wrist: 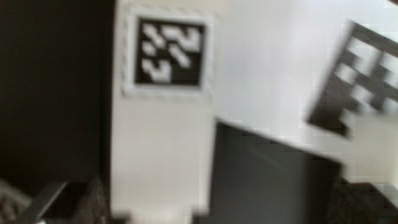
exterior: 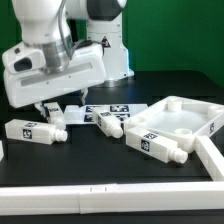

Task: Assemble desk

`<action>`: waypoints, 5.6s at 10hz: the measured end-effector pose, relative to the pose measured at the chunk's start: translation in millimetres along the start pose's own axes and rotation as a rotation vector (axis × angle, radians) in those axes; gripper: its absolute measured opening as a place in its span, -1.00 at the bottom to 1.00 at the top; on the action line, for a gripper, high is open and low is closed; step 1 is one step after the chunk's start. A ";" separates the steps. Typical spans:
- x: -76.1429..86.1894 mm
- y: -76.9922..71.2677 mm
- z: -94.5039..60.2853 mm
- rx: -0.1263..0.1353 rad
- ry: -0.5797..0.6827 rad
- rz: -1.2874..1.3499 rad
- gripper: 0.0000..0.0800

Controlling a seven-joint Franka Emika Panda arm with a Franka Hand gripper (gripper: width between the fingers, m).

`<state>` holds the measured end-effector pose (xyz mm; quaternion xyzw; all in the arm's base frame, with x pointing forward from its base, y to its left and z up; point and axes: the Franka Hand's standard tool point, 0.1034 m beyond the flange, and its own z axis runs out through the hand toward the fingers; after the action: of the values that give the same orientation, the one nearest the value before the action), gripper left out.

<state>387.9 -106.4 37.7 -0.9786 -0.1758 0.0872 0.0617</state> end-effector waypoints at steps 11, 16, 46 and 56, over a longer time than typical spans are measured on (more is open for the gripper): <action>31.7 -59.7 21.8 -0.054 0.024 -0.003 0.62; 33.0 -56.4 18.5 -0.050 0.023 -0.038 0.62; 89.0 -82.4 -14.3 -0.019 0.015 0.236 0.62; 191.9 -113.2 -37.2 -0.137 0.015 -0.048 0.62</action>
Offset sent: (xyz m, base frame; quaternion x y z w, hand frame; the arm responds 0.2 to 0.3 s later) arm 0.0074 0.0564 -0.0104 -0.0256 0.0174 0.0395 0.9987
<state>534.5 63.7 62.6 -0.9767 -0.2041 0.0660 -0.0018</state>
